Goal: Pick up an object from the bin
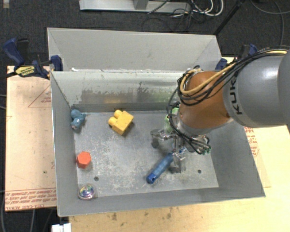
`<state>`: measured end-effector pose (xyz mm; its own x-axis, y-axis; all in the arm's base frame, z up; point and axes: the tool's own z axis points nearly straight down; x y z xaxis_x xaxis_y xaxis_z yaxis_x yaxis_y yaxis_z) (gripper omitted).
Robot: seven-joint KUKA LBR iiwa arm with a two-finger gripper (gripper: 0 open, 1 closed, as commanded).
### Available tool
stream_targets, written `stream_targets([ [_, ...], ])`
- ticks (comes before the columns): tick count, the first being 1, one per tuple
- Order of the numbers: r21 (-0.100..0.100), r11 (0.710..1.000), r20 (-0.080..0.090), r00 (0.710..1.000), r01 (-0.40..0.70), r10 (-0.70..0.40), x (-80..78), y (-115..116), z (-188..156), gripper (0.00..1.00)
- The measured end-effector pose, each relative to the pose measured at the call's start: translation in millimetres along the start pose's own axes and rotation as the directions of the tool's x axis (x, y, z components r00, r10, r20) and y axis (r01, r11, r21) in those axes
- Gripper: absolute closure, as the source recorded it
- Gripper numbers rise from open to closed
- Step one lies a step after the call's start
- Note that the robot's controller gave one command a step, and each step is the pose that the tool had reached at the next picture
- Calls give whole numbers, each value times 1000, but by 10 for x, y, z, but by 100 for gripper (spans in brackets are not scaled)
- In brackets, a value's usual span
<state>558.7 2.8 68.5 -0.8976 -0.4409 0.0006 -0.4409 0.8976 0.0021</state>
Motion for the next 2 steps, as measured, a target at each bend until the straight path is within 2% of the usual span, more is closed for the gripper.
stream_targets([
  [1,-1,1000,1,1000,-3,3,-6,1,-1,0],
  [2,-1,1000,2,1000,-4,4,-9,0,-7,100],
])
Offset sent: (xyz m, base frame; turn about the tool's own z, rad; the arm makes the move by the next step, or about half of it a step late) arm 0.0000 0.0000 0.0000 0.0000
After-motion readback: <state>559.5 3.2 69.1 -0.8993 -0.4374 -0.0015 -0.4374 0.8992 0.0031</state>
